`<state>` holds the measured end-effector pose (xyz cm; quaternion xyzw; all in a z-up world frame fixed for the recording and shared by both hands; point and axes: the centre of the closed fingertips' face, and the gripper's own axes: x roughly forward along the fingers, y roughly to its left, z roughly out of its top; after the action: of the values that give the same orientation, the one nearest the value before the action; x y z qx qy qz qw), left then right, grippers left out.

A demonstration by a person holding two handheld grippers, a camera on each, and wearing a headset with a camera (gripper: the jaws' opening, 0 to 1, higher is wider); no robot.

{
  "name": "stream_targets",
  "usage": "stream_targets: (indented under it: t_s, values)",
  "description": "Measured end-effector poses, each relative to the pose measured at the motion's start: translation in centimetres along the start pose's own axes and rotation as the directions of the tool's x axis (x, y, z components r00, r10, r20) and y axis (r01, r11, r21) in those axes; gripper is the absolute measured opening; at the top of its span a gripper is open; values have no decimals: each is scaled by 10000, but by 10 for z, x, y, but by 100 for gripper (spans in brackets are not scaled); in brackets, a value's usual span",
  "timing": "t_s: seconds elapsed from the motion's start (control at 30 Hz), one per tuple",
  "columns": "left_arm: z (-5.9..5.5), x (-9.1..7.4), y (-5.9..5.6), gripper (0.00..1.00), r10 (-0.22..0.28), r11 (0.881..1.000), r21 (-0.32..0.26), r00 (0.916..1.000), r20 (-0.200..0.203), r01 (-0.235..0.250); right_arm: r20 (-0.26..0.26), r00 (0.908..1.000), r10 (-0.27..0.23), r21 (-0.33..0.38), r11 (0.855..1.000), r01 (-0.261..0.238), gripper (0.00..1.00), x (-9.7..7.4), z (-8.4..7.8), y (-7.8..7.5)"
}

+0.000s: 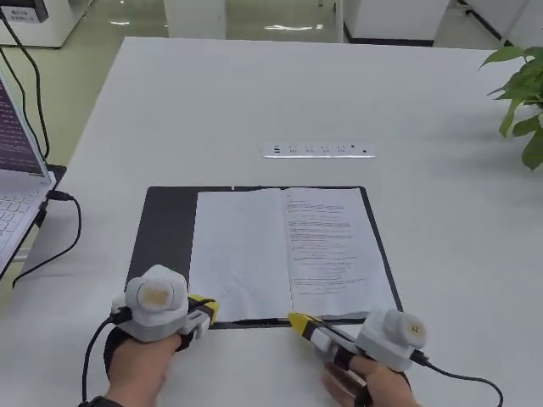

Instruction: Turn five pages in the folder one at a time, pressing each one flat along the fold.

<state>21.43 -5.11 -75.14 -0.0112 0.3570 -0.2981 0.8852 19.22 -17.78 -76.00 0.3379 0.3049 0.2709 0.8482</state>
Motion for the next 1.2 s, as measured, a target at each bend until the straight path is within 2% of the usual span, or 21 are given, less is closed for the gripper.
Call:
stream_targets:
  t_s: [0.13,0.23,0.3,0.53,0.63,0.8,1.0,1.2]
  values:
    - [4,-7,-4,5,82,9999,70,9997,211,-84,-100,9999,-34,-448,9990,29,16,-7,6,-1]
    - [10,-14,-6,7,126,9999,30,9992,388,-127,-147,9999,-31,-453,9990,25,21,-12,9,-3]
    - [14,-17,-6,8,182,9998,49,9986,503,-185,-238,9997,-101,-841,9964,80,25,-17,11,-5]
    - [24,-30,-5,13,318,9993,151,9966,755,-331,-175,9997,-181,-1393,9901,155,26,-32,28,-11]
    - [28,-35,-7,16,362,9990,220,9962,796,-381,-212,9995,-243,-1649,9861,205,31,-39,37,-12]
    - [34,-42,-8,20,415,9987,274,9951,898,-441,287,9990,-354,-2078,9773,406,39,-57,62,-12]
    - [37,-56,-12,26,503,9978,393,9943,942,-542,700,9963,-500,-2527,9653,662,45,-77,84,-13]
    - [42,-74,-8,33,569,9965,552,9926,1076,-631,1023,9927,-638,-2853,9541,907,51,-98,103,-11]
